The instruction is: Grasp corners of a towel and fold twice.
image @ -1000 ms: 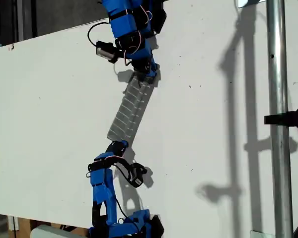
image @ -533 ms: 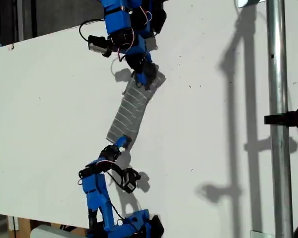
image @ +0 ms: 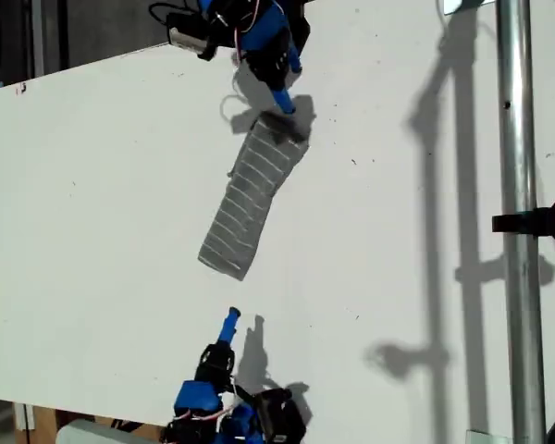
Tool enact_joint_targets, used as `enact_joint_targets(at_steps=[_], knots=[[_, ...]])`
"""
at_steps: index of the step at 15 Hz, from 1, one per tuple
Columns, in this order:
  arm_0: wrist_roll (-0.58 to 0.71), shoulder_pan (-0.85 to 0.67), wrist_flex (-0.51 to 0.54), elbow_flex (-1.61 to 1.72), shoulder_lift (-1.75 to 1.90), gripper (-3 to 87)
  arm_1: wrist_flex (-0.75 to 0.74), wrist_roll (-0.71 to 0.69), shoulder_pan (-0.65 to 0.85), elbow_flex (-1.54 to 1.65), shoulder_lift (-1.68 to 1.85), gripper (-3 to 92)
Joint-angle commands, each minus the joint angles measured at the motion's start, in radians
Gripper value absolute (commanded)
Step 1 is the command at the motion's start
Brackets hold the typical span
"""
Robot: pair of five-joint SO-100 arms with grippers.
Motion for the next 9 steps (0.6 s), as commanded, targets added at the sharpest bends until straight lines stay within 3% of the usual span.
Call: enact_joint_targets(at_steps=[1, 3, 5, 8, 9], knots=[[-0.152, 0.107, -0.028, 0.281, 0.422, 18.1, -0.049, 0.104, -0.114, -0.005, 0.061, 32.7], [-0.239, 0.178, 0.020, 0.523, 0.775, 12.0, -0.078, 0.175, -0.169, 0.018, 0.075, 34.5], [-0.262, 0.202, 0.057, 0.607, 0.770, 12.0, -0.095, 0.192, -0.167, 0.028, 0.071, 36.3], [-0.218, 0.213, 0.037, 0.675, 0.770, -2.5, -0.112, 0.198, -0.149, 0.034, 0.066, 38.0], [-0.218, 0.215, 0.046, 0.676, 0.770, -2.6, -0.114, 0.199, -0.140, 0.034, 0.064, 38.3]])
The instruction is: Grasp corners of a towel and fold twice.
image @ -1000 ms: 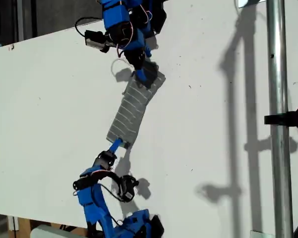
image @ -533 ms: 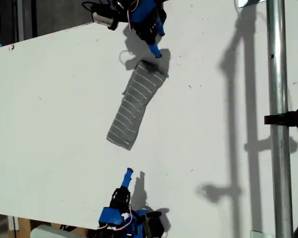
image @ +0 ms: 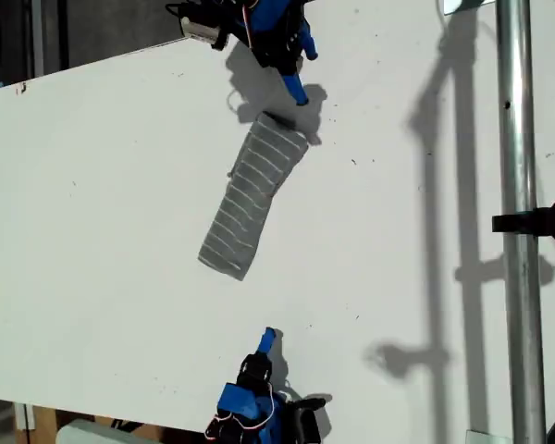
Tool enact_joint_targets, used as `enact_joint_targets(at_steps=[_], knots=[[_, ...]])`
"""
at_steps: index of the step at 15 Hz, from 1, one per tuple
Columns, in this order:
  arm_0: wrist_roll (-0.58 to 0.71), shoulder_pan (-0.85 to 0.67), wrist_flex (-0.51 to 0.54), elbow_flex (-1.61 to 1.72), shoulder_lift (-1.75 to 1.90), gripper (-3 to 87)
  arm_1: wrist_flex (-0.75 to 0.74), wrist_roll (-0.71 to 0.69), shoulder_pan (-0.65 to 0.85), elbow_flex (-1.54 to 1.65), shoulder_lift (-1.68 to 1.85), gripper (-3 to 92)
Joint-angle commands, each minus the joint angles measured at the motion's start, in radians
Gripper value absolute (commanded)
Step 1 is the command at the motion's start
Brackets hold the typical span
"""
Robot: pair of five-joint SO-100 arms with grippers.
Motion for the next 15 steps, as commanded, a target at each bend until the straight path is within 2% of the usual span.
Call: enact_joint_targets(at_steps=[1, 3, 5, 7, 9, 15], knots=[[0.005, 0.005, 0.014, 0.012, 0.008, -2.6, -0.017, 0.038, 0.029, -0.002, 0.005, 38.6], [-0.002, 0.009, 0.029, 0.014, 0.008, -2.6, -0.043, 0.018, 0.072, 0.015, 0.006, 41.5], [-0.003, 0.009, 0.031, 0.015, 0.008, -2.6, -0.097, -0.066, 0.183, 0.075, 0.025, 48.5], [-0.003, 0.017, 0.034, 0.015, 0.008, -2.6, -0.183, -0.104, 0.268, 0.222, 0.100, 49.8], [-0.006, 0.023, 0.035, 0.015, 0.008, -2.6, -0.252, -0.163, 0.388, 0.331, 0.124, 45.4], [-0.005, 0.015, 0.038, 0.015, 0.008, -2.6, -0.345, -0.330, 0.614, 0.437, 0.032, 45.5]])
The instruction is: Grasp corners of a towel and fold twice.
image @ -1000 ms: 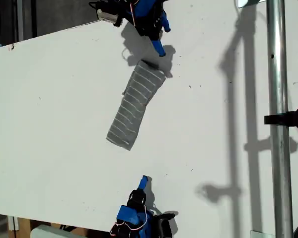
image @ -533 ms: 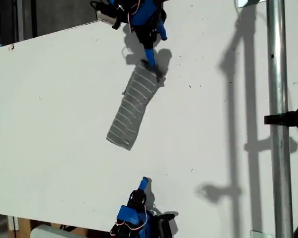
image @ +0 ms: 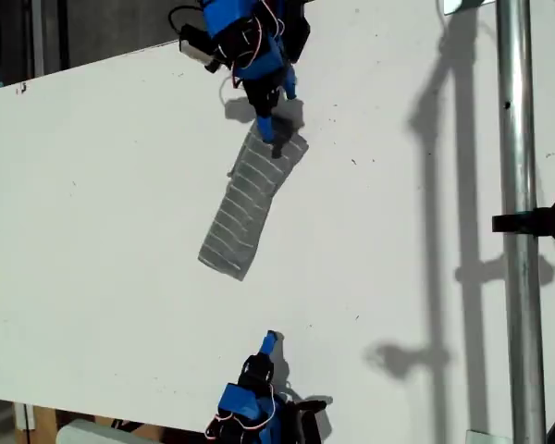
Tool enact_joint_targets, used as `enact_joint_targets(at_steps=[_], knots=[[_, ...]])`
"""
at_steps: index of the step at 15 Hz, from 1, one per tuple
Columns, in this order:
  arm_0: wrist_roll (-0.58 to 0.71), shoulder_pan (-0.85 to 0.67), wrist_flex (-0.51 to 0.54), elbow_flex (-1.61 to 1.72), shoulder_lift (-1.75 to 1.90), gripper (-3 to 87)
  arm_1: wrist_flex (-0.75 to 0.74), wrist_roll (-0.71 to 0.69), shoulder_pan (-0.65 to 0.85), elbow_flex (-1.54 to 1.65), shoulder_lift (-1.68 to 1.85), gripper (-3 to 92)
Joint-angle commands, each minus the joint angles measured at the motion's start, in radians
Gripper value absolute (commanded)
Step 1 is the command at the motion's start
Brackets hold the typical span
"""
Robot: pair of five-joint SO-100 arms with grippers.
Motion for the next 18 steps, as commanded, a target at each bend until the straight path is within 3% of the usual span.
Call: enact_joint_targets(at_steps=[1, 6, 18], knots=[[-0.005, -0.002, 0.005, 0.015, 0.008, -2.6, -0.055, -0.044, 0.055, 0.025, -0.034, 45.2], [-0.003, -0.003, 0.009, 0.015, 0.008, -2.6, -0.250, -0.209, 0.184, 0.089, -0.204, 42.1], [0.025, -0.006, 0.015, 0.014, 0.008, -2.6, -0.434, -0.676, 0.565, -0.252, -0.770, 41.7]])
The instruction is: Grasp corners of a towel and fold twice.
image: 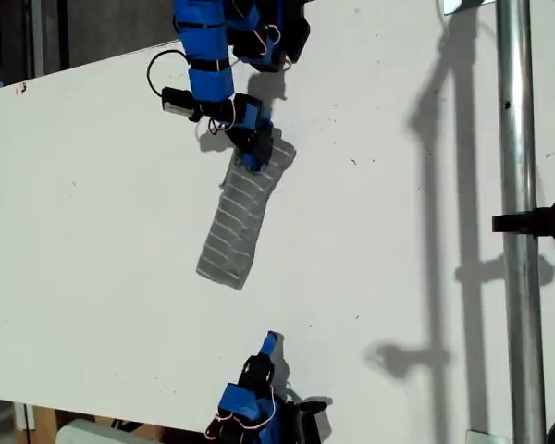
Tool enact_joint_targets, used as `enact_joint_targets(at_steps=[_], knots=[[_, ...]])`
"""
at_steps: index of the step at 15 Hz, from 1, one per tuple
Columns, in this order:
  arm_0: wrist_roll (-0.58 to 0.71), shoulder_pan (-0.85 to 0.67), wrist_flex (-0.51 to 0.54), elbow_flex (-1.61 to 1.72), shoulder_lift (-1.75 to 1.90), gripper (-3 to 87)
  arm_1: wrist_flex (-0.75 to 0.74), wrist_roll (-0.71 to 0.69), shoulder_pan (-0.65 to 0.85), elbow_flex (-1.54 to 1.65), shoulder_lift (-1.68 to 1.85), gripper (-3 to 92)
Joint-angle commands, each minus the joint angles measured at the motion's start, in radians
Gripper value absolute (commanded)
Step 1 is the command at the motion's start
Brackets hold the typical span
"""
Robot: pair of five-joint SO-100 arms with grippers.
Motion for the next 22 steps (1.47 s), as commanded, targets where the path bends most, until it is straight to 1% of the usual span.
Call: enact_joint_targets(at_steps=[1, 3, 5, 6, 7, 10, 11, 13, 14, 16, 18, 19, 20, 21, 22], knots=[[0.008, -0.005, 0.002, 0.014, 0.008, -2.6, -0.034, -0.087, 0.075, -0.121, -0.078, 41.7], [0.012, -0.005, 0.002, 0.014, 0.008, -2.6, -0.038, -0.160, 0.138, -0.196, -0.150, 40.5], [0.014, -0.003, 0.002, 0.014, 0.008, -2.6, -0.055, -0.235, 0.202, -0.255, -0.206, 33.0], [0.015, -0.003, 0.002, 0.012, 0.008, -2.6, -0.049, -0.244, 0.221, -0.285, -0.233, 22.8], [0.015, 0.000, 0.002, 0.012, 0.008, -2.6, -0.048, -0.262, 0.242, -0.311, -0.258, 17.4], [0.015, 0.000, 0.002, 0.012, 0.008, -2.6, -0.014, -0.333, 0.288, -0.442, -0.377, 6.3], [0.015, 0.000, 0.002, 0.012, 0.008, -2.6, 0.015, -0.348, 0.304, -0.502, -0.426, 0.1], [0.020, -0.005, 0.002, 0.012, 0.008, -2.6, 0.083, -0.377, 0.313, -0.626, -0.502, -0.2], [0.020, -0.005, 0.002, 0.012, 0.008, -2.6, 0.149, -0.374, 0.299, -0.675, -0.491, -0.2], [0.017, -0.003, 0.002, 0.012, 0.008, -2.6, 0.359, -0.356, 0.258, -0.707, -0.324, -0.2], [0.015, -0.003, 0.002, 0.012, 0.008, -2.6, 0.669, -0.293, 0.210, -0.719, -0.083, -0.2], [0.015, -0.003, 0.002, 0.012, 0.008, -2.6, 0.779, -0.276, 0.192, -0.749, 0.012, -0.2], [0.015, -0.005, 0.002, 0.012, 0.008, -2.6, 0.833, -0.268, 0.175, -0.811, 0.031, -0.2], [0.015, -0.008, 0.002, 0.012, 0.008, -2.6, 0.784, -0.284, 0.155, -0.877, -0.026, -0.2], [0.018, -0.014, 0.002, 0.012, 0.008, -2.6, 0.690, -0.319, 0.143, -0.940, -0.158, -0.2]])
